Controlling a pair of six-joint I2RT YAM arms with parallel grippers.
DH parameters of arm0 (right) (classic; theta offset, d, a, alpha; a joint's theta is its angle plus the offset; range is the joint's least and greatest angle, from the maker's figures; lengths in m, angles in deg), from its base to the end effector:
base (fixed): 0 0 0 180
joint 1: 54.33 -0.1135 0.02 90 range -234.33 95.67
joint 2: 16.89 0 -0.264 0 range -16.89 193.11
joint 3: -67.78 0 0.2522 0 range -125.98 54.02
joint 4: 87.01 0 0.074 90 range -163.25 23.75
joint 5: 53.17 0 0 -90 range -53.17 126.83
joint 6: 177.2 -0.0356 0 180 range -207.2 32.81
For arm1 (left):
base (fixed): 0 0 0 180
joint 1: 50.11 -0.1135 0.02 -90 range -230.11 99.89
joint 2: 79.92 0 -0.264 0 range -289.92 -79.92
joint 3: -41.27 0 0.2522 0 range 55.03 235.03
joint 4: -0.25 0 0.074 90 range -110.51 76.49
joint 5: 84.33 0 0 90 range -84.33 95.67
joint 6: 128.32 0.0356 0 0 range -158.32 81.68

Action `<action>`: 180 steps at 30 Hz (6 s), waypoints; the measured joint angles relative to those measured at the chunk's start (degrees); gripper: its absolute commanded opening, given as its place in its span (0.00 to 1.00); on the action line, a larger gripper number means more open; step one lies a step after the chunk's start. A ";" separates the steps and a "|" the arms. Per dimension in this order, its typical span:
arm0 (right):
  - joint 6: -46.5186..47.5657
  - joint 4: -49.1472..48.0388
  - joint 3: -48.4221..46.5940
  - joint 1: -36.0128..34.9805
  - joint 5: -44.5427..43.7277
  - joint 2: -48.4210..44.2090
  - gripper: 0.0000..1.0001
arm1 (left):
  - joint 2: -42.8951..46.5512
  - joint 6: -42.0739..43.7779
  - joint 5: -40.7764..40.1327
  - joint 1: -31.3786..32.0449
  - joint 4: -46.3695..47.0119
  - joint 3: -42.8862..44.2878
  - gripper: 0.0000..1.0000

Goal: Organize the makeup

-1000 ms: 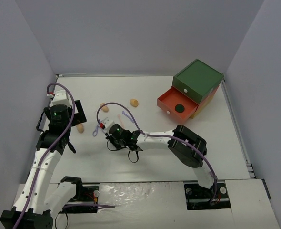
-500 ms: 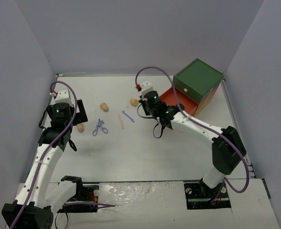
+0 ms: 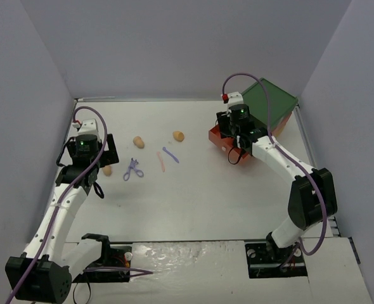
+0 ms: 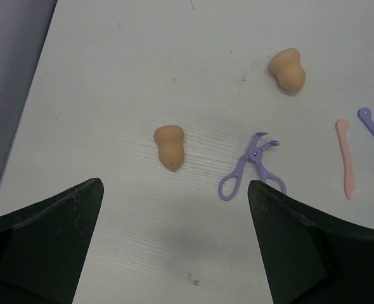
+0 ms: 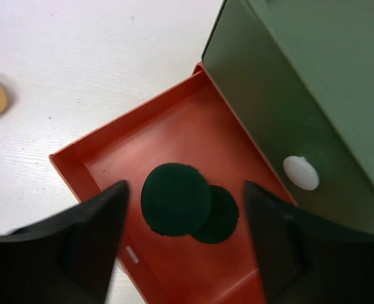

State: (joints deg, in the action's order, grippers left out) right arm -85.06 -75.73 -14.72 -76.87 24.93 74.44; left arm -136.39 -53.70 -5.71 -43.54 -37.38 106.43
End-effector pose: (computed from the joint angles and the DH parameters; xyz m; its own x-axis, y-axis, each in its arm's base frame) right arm 0.3515 0.1379 0.3013 -0.3100 -0.1682 -0.9357 -0.2080 0.9724 -0.1059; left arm 0.2181 -0.0181 0.3190 -0.4478 -0.2102 -0.8691 -0.1847 0.9728 -0.1400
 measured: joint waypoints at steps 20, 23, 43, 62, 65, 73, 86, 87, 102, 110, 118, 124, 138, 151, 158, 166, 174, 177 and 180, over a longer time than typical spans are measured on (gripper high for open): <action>-3.62 2.35 0.92 0.01 11.48 -19.32 1.00 | -22.67 -4.42 3.30 -4.39 -3.94 8.79 0.91; -4.43 2.08 3.17 -0.01 13.75 -22.00 1.00 | -29.21 -5.62 5.23 -8.22 -4.54 11.41 0.84; -6.01 2.25 8.34 -0.01 19.86 -22.20 1.00 | -43.41 -8.99 9.83 -11.77 -3.65 13.44 0.02; -10.03 1.43 11.74 -0.01 28.06 -24.72 1.00 | -19.82 -20.95 24.06 6.11 15.64 10.37 0.00; -10.21 1.38 12.32 -0.01 28.02 -29.62 1.00 | -24.25 -22.37 24.50 13.52 22.01 14.03 0.01; -10.54 -0.24 13.01 -0.01 27.39 -40.37 1.00 | -41.77 -22.48 24.62 26.71 35.40 28.98 0.07; -10.46 1.70 16.47 -0.01 26.07 -43.40 1.00 | -66.83 -16.44 25.89 37.01 39.37 50.78 0.82; -10.31 1.86 16.47 -0.01 25.85 -43.56 1.00 | -66.95 -15.95 25.43 37.03 38.87 51.12 0.86; -9.15 3.41 16.56 -0.01 24.53 -44.00 1.00 | -50.79 -7.42 -1.80 34.36 13.98 49.60 0.91; -9.16 3.63 17.17 -0.01 24.52 -43.99 1.00 | -52.15 -12.43 -4.05 18.79 0.46 45.03 0.91; -9.15 3.86 18.19 -0.01 24.52 -43.95 1.00 | -61.07 -15.44 -0.68 9.60 -6.10 44.90 0.90; -9.15 4.05 18.46 -0.01 24.27 -43.94 1.00 | -67.46 -16.54 2.08 7.47 -8.36 47.70 0.79; -9.15 4.11 18.85 -0.01 23.50 -43.93 1.00 | -69.29 -17.82 6.51 6.92 -6.15 48.06 0.00; -9.02 4.17 18.85 -0.01 22.91 -44.24 1.00 | -56.56 -20.28 16.19 22.57 13.32 44.37 0.06; -8.95 4.19 19.06 -0.01 22.43 -44.99 1.00 | -57.89 -21.23 20.23 32.28 18.40 52.48 0.24; -8.95 4.36 19.57 -0.01 21.70 -46.53 1.00 | -65.26 -20.80 21.70 36.14 20.80 59.29 0.70; -8.95 4.44 19.57 -0.01 21.50 -46.61 1.00 | -67.71 -18.38 22.07 38.31 20.22 61.53 0.89; -8.95 4.46 19.57 -0.01 21.30 -46.42 1.00 | -66.99 -16.93 21.09 38.27 19.60 61.10 0.90; -8.95 4.93 18.68 -0.01 21.30 -44.71 0.99 | -63.28 -15.52 18.03 37.50 18.29 57.40 0.91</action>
State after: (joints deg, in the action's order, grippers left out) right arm -94.00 -70.80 3.95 -76.88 46.23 29.73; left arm -199.67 -69.22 12.32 -6.04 -19.09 163.83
